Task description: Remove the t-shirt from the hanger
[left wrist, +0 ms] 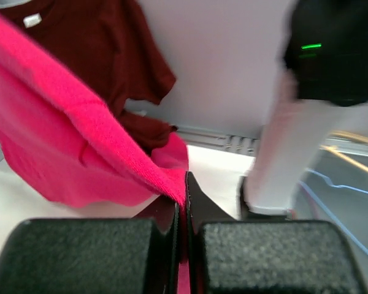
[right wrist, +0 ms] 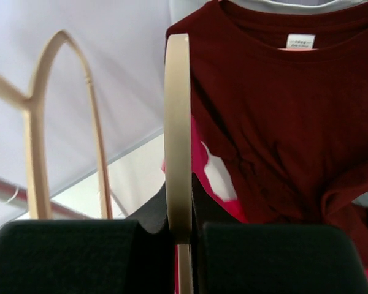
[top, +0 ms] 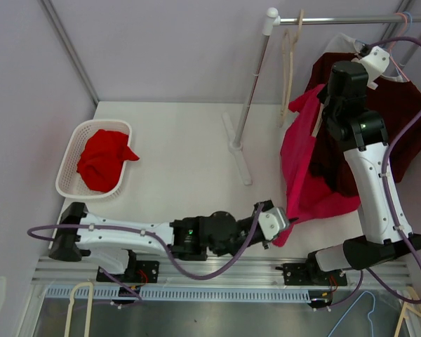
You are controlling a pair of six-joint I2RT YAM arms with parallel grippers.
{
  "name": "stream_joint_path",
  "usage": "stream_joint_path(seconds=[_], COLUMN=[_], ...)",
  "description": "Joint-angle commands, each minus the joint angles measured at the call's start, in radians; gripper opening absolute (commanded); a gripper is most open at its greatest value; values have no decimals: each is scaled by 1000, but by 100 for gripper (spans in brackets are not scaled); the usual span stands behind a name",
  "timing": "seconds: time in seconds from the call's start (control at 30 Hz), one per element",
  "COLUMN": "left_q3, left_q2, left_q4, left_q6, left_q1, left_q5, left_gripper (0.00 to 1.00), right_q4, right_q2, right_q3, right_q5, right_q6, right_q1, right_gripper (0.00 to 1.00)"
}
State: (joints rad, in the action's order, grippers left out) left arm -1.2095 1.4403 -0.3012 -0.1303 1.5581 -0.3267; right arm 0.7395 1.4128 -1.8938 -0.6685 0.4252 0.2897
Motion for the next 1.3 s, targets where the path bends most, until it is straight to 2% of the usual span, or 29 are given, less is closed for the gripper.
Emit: stream_joint_path(seconds=[0.0,0.2,0.3,0.33,0.37,0.4,0.47,0.53,0.57,0.63,0.7,0.73,0.83,0.9,1.03,1.07,1.1,1.17,1.27], left_q3=[42,125,149,151,157,160,154,61,-17,-181,-255,-342,-439,-421,-337,-349,-355,-383,-369], left_q2=[-109,-127,-84,-77,-67,-58,-12,58,83,133,199,219,316,348,325,328,342,361,374], left_q4=[-44,-47,-61,-61,-53,-52,-30,52,173,287,444,474,618,636,590,605,617,667,654], left_q6=[-25,112,179,205,234,286,320,379,405,487,565,586,665,684,712,719,724,722,715], left_q1=[103,149,142,120,52,16,-83,-142,-208,-271,-358,-384,-475,-504,-506,-512,-517,-523,-524], left_q5=[-34,14,-53,-48,-13,85,155,170,178,219,248,305,366,399,377,367,373,370,373], left_gripper=[1,1,1,1,1,1,1,1,1,1,1,1,1,1,1,1,1,1,1], right_q4=[-101,-66,-37,-28,-19,-14,-8,18,30,73,93,96,130,138,141,164,269,362,405], right_q2=[29,84,69,60,36,19,-11,-49,-60,-89,-112,-133,-156,-167,-187,-177,-164,-146,-170], right_q3=[-44,-116,-130,-123,-117,-108,-81,-77,-73,-70,-50,-44,-57,-68,-86,-120,-180,-357,-418], right_q5=[50,113,155,161,167,181,193,208,210,219,228,237,241,231,260,285,373,438,449], right_q6=[0,-8,-6,-5,-2,0,-2,-9,-14,-17,-26,-32,-40,-54,-80,-72,-37,-10,-11], right_q1=[-78,-129,-124,-112,-104,-95,-72,-48,-41,-37,-35,-35,-37,-49,-57,-57,-60,-60,-58], right_gripper=[0,0,0,0,0,0,0,0,0,0,0,0,0,0,0,0,0,0,0])
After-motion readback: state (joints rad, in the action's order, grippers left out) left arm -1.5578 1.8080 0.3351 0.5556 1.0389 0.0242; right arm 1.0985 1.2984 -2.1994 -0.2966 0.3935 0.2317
